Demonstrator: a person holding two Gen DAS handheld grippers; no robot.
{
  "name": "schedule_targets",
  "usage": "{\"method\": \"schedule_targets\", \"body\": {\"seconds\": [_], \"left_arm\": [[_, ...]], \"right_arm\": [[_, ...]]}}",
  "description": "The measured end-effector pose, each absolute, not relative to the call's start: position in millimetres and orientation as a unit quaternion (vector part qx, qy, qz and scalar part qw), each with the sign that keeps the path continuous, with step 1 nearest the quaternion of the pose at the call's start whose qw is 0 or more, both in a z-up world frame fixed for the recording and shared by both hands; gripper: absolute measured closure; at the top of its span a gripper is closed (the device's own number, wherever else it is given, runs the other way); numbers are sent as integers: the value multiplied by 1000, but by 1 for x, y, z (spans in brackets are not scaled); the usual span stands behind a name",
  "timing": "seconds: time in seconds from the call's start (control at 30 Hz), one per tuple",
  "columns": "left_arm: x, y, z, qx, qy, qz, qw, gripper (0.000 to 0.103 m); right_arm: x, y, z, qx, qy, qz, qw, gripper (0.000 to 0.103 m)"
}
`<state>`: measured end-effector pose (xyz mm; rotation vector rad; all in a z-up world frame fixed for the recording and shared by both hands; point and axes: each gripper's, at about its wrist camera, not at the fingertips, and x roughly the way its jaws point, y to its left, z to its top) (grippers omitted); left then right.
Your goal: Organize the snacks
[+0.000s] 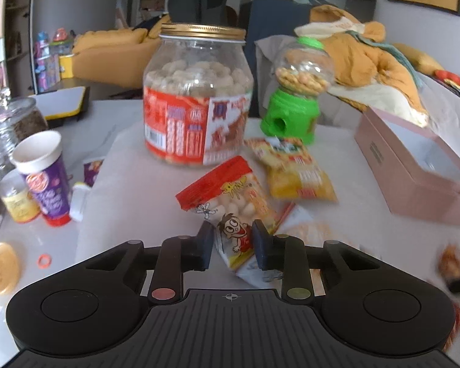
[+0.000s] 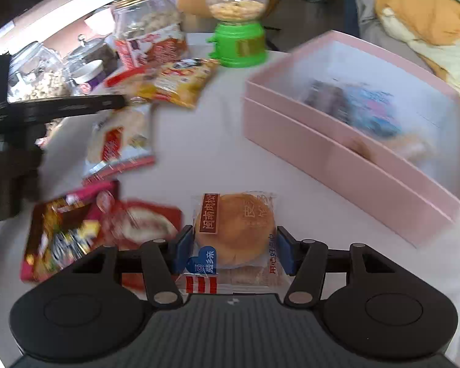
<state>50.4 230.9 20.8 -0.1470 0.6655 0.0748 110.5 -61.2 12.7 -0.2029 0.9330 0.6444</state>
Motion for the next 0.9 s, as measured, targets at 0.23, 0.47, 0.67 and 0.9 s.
{"method": "schedule_targets", "body": {"seconds": [0.23,0.47,0.67,0.9], "left_arm": [[12,239,31,-115,330,32,936,71],[-20,237,50,-215,318,24,923,72],[2,220,38,-249,366,14,897,72],[71,182,29,-128,349,21,928,70]], "right_arm": [[91,-84,6,-108,419,290,854,40],[78,-92,-7,-107,386,276,874,17],[70,-93,-14,-96,359,268,889,7],[68,-94,-16,-88,354,257,895,4]]}}
